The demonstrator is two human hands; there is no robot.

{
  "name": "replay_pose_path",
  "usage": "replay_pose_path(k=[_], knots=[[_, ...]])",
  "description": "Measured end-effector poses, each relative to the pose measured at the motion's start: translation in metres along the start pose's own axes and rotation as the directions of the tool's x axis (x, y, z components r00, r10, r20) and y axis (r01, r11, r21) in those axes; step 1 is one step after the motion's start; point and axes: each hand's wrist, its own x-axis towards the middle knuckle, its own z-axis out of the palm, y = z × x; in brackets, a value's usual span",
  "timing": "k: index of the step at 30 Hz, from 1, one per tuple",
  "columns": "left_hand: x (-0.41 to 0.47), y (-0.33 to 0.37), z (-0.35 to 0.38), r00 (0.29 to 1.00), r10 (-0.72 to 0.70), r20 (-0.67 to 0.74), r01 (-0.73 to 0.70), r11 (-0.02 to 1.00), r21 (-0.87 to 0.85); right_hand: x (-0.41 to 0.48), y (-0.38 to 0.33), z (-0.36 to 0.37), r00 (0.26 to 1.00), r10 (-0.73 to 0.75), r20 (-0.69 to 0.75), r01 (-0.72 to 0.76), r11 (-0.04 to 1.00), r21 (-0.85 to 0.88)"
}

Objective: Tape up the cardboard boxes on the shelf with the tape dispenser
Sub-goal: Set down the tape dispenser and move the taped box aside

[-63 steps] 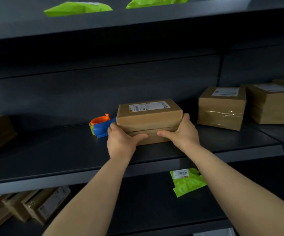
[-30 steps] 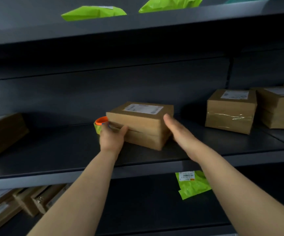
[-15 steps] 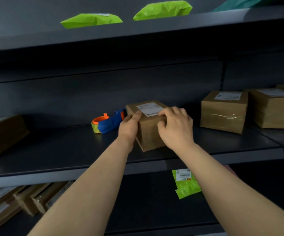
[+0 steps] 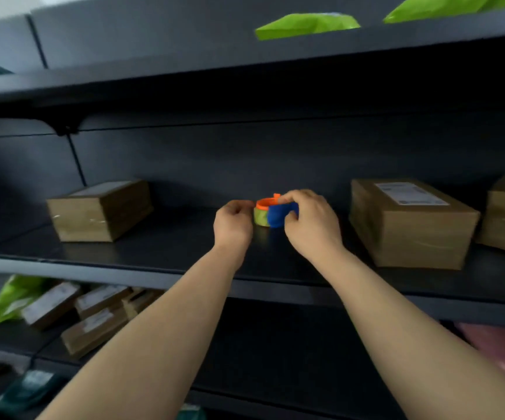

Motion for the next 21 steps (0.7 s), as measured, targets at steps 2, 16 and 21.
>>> replay_pose_path(k=[2,16,21], knots=[[0.019,-0.009,-0.048,0.998,-0.002,-0.061,0.007,0.997,0.08,0.006,-0.026,0.038,0.995,0.014,0.1,-0.019,0.999,0.048],[0.137,-0.025,-0.313,0.799,0.319,-0.51,-0.025,0.864,0.502,0.055,-0.204,0.255,0.935,-0.081,0.346,-0.012,0.966,0.259],[0.18,-0.033,-0.352,0.896,0.182,-0.404,0.04,0.875,0.483,0.066,-0.228,0.278,0.896,-0.037,0.442,-0.11,0.947,0.303]])
